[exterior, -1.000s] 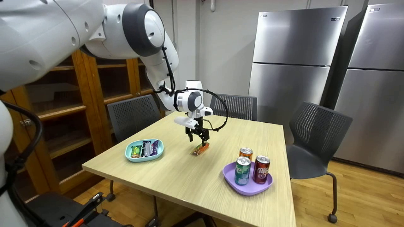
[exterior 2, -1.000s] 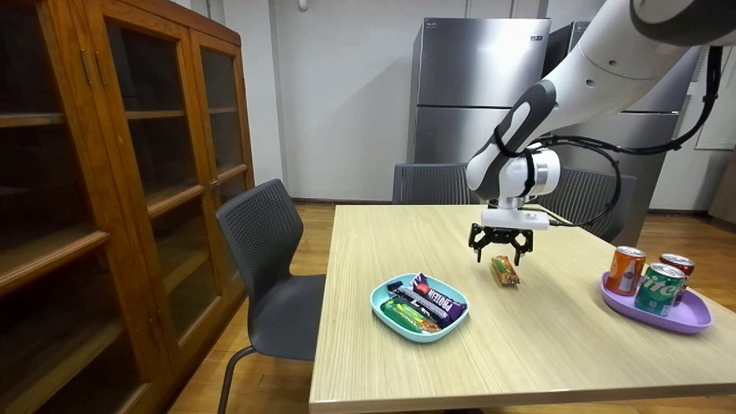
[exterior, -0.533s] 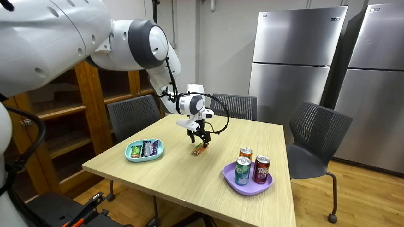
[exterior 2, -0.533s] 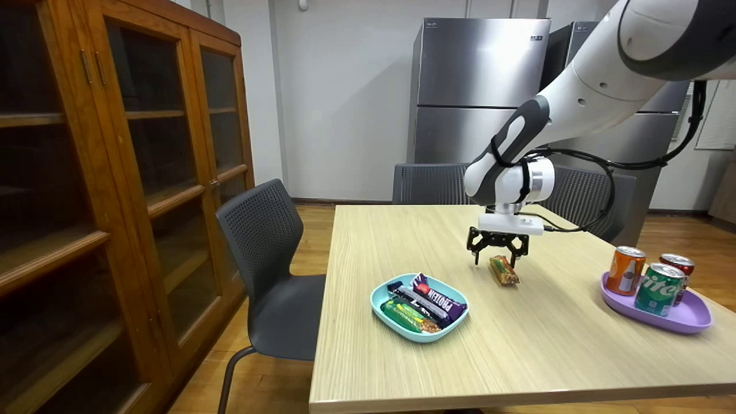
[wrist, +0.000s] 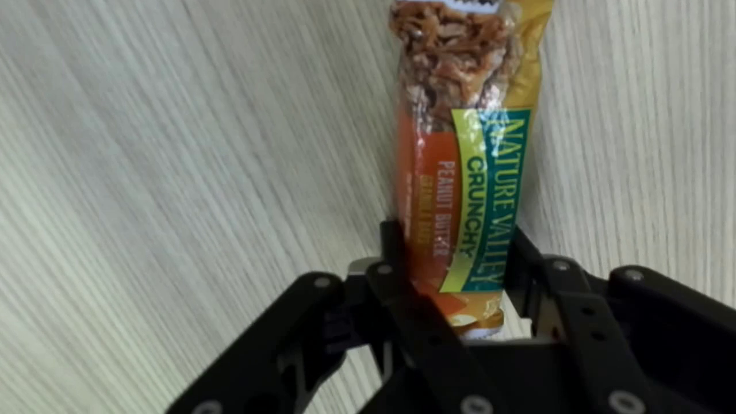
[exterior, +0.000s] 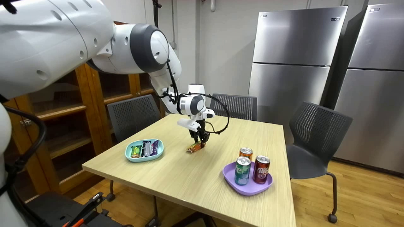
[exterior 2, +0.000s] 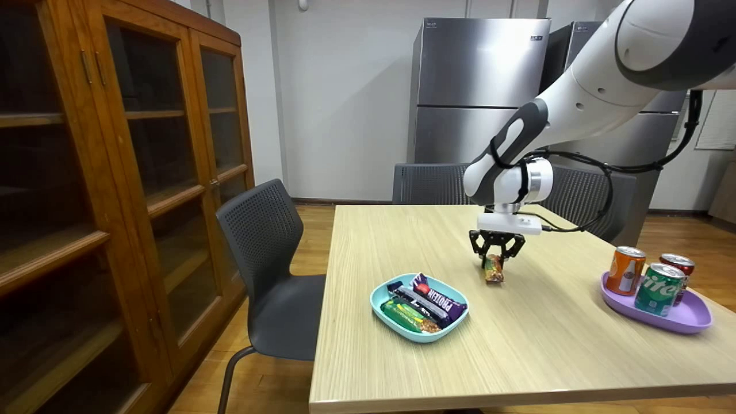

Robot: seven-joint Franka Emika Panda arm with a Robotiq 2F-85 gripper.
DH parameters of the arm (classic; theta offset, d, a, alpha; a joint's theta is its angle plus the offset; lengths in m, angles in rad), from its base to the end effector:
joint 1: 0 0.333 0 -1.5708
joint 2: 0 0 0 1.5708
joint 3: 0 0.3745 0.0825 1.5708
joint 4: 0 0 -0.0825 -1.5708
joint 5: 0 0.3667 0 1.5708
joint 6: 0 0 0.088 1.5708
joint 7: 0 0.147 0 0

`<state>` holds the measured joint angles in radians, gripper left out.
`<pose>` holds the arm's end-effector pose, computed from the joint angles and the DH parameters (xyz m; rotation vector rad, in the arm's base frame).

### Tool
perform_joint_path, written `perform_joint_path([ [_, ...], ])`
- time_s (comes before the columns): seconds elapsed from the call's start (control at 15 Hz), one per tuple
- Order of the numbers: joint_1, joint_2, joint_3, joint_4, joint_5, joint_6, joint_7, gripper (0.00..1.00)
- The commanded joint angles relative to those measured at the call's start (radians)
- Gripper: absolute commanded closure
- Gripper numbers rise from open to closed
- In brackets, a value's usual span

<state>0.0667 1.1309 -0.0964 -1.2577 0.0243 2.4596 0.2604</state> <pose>0.7839 -0.0025 0.0687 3.0550 -0.3839 0.1278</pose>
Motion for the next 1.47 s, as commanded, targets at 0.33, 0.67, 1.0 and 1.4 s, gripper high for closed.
perform_joint_path([
  [0.33,0.031,-0.108,0.021,-0.077,-0.006,0.047,-0.004,0.82],
  [0.67,0.095,-0.196,0.014,-0.173,-0.037,0.088,-0.007,0.82],
  [1.0,0.182,-0.273,0.017,-0.297,-0.091,0.13,-0.006,0.82],
  [1.4,0.277,-0.336,0.024,-0.426,-0.154,0.155,-0.003,0.82],
])
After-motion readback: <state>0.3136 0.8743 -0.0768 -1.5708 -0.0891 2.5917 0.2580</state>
